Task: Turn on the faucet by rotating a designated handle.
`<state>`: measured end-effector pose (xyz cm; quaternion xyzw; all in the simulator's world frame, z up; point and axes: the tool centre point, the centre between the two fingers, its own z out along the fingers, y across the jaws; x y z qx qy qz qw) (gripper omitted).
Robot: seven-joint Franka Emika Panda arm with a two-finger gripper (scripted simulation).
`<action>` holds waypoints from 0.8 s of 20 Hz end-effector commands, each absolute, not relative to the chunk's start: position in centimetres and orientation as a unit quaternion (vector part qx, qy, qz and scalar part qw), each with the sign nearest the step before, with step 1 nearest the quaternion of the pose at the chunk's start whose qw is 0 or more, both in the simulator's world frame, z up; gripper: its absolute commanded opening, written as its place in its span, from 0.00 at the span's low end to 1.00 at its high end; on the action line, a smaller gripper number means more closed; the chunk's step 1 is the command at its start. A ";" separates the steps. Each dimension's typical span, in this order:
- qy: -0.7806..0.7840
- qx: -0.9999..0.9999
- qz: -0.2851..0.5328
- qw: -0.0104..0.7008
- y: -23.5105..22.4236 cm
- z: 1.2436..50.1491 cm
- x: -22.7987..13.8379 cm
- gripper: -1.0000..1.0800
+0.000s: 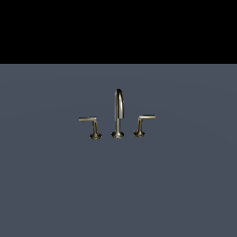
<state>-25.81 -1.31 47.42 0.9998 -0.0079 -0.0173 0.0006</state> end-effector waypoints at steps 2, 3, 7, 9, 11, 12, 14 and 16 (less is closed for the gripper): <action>-0.008 1.000 -0.017 0.001 -1.3 47.4 -25.8 0.00; -0.009 1.000 -0.017 0.001 -1.3 47.4 -25.8 0.00; -0.019 1.000 -0.017 0.001 -1.1 46.8 -25.3 0.00; -0.028 0.999 -0.017 0.000 -0.9 46.4 -24.9 0.00; -0.039 0.999 -0.017 0.000 -0.6 45.8 -24.4 0.00; -0.046 0.999 -0.017 0.000 -0.5 45.4 -24.1 0.00; -0.061 0.998 -0.016 0.000 -0.2 44.6 -23.5 0.00; -0.078 0.997 -0.016 0.000 0.1 43.7 -22.6 0.00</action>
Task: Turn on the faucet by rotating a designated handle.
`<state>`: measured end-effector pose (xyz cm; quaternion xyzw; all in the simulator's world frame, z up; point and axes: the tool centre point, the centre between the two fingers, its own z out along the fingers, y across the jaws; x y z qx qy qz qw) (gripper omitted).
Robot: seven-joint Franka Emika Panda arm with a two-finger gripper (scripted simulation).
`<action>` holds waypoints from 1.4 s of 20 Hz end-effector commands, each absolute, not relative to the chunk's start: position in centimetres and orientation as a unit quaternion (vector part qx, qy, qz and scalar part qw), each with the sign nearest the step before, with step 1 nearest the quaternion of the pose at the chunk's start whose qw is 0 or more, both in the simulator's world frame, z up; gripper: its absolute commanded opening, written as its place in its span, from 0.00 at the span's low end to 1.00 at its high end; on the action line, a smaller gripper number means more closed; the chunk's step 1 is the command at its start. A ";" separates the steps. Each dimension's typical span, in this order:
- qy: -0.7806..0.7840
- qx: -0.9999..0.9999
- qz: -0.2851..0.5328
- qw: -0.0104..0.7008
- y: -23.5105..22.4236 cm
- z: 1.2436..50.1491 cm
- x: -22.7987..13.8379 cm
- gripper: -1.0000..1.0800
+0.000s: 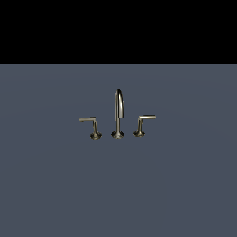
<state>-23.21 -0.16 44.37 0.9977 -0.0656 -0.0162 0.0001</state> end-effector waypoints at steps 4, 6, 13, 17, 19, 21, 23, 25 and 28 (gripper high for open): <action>-0.121 0.993 -0.015 0.000 0.7 41.4 -20.6 0.00; -0.144 0.989 -0.015 -0.001 0.9 40.1 -19.5 0.00; -0.232 0.973 -0.013 -0.002 1.4 35.4 -14.9 0.00; -0.280 0.960 -0.012 -0.002 1.3 32.7 -12.4 0.00; -0.304 0.953 -0.012 -0.002 1.2 31.4 -11.2 0.00; -0.326 0.945 -0.011 -0.003 1.0 30.2 -9.9 0.00; -0.348 0.937 -0.011 -0.003 0.7 28.9 -8.7 0.00; -0.371 0.929 -0.010 -0.003 0.4 27.7 -7.6 0.00; -0.403 0.915 -0.009 -0.003 -0.2 25.8 -5.8 0.00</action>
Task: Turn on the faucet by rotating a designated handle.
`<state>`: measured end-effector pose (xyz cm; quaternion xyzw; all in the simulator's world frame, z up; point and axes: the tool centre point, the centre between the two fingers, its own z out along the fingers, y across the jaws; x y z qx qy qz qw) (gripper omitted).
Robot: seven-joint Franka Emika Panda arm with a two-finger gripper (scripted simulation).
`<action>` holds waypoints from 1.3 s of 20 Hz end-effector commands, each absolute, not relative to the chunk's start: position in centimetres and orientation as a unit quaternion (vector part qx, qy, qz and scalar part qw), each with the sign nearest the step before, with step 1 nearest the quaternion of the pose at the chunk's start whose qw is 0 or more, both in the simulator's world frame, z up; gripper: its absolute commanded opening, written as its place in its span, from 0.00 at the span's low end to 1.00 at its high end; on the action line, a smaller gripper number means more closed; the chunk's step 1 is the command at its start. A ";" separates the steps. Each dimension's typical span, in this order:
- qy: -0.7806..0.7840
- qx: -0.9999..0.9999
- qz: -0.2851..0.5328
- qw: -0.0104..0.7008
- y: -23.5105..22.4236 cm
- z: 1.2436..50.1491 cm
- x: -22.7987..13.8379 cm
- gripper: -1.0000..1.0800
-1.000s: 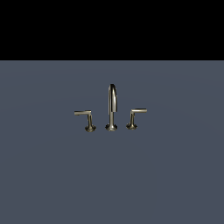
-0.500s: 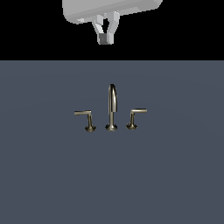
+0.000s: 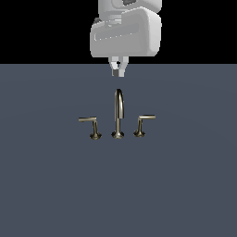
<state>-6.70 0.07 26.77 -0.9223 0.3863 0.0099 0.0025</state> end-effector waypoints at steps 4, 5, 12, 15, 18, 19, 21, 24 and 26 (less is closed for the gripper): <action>0.447 -0.895 0.008 0.002 -1.3 23.3 -3.5 0.00; 0.458 -0.889 0.007 0.002 -1.6 22.7 -2.9 0.00; 0.534 -0.846 0.005 0.001 -4.2 18.1 0.9 0.00; 0.567 -0.824 0.004 0.000 -5.6 16.1 2.5 0.00; 0.598 -0.802 0.002 -0.001 -7.1 14.2 3.9 0.00; 0.607 -0.795 0.002 -0.001 -7.6 13.7 4.3 0.00; 0.624 -0.782 0.001 -0.001 -8.5 12.6 5.1 0.00; 0.645 -0.764 0.001 -0.001 -9.8 11.3 5.9 0.00; 0.656 -0.754 0.000 -0.001 -10.5 10.6 6.4 0.00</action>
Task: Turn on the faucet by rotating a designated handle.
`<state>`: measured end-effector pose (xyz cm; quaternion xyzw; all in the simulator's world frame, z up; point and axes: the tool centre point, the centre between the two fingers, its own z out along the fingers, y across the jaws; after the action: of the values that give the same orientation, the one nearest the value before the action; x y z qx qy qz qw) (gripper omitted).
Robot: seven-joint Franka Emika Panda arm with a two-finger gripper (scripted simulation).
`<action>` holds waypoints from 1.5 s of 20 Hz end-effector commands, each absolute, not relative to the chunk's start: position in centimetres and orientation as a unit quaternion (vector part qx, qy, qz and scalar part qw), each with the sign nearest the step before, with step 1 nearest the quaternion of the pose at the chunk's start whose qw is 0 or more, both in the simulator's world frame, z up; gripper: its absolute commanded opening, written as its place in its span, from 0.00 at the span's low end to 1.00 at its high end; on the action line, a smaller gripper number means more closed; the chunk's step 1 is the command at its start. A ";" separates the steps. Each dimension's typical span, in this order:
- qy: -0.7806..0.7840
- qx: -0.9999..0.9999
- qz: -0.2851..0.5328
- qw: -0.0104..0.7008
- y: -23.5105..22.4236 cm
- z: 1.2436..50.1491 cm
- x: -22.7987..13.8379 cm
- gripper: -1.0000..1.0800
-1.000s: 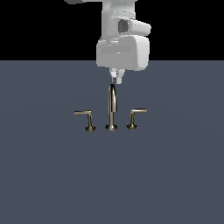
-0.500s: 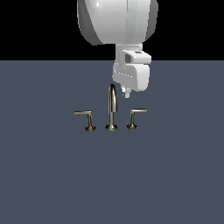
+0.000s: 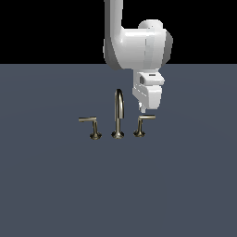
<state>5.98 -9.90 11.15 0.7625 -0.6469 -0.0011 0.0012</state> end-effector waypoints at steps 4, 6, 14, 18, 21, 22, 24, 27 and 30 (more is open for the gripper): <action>-0.673 0.740 0.000 0.001 -11.5 9.6 7.0 0.00; -0.678 0.735 0.000 0.000 -11.8 9.3 7.2 0.00; -0.681 0.732 0.000 0.000 -12.1 9.1 7.3 0.00; -0.681 0.732 0.000 0.000 -12.8 9.1 6.1 0.00; -0.681 0.732 0.000 0.000 -13.4 9.1 5.2 0.00; -0.681 0.732 0.000 0.000 -13.6 9.1 4.9 0.00; -0.682 0.732 0.000 0.000 -14.0 9.1 4.2 0.00; -0.678 0.735 0.003 -0.004 -13.4 9.1 4.8 0.00; -0.679 0.734 0.003 -0.003 -13.4 9.1 3.8 0.00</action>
<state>4.48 -13.48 9.10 0.7348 -0.6783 0.0057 -0.0052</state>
